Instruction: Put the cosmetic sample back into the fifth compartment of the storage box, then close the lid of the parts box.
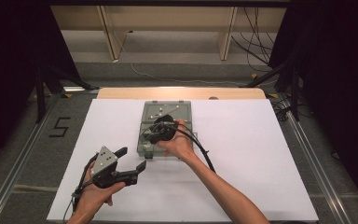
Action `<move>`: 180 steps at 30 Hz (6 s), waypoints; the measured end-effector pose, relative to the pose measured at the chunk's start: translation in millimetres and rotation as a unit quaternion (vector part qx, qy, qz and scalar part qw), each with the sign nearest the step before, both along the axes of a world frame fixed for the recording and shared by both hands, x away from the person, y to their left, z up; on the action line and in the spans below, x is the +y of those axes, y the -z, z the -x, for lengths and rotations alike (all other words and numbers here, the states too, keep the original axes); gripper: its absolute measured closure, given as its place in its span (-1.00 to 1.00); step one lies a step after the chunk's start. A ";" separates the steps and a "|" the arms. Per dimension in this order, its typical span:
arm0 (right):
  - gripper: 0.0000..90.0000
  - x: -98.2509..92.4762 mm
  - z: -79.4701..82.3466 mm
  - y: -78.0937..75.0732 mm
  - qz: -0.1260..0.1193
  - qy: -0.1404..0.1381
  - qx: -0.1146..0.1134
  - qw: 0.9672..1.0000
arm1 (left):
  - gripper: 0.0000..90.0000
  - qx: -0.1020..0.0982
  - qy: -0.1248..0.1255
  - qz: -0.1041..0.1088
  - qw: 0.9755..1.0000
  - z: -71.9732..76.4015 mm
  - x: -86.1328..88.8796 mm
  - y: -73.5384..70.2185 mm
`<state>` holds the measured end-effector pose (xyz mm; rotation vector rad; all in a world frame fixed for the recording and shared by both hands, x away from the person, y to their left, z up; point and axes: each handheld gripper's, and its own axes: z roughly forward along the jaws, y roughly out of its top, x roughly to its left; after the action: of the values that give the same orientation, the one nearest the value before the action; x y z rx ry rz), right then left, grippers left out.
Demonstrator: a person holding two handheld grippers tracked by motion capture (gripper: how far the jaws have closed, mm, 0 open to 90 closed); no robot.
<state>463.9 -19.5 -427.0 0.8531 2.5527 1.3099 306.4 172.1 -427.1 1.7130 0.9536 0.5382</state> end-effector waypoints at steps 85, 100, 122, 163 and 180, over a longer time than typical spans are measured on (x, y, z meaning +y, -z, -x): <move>-0.45 -158.0 -53.7 0.5 -0.048 0.122 0.047 0.990 | -0.39 0.104 -0.036 -0.016 0.994 -81.9 16.9 25.5; -0.46 -161.3 -54.6 1.4 -0.047 0.127 0.054 0.989 | 0.22 0.155 -0.021 -0.055 0.986 -104.4 12.4 29.6; -0.48 -152.3 -68.7 1.1 -0.059 0.135 0.076 0.986 | 0.60 0.200 -0.023 -0.113 0.973 -114.1 5.0 40.0; -0.43 -114.3 -122.2 21.7 0.016 0.179 0.164 0.970 | 0.62 0.208 -0.039 -0.089 0.973 -116.4 3.4 40.5; -0.35 -111.8 -125.0 31.8 0.021 0.192 0.179 0.965 | 0.61 0.210 -0.033 -0.096 0.972 -116.6 4.1 39.9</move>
<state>588.8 -131.3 -458.8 1.6050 2.4619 1.0547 423.0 176.1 -466.9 2.0221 1.2955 0.3204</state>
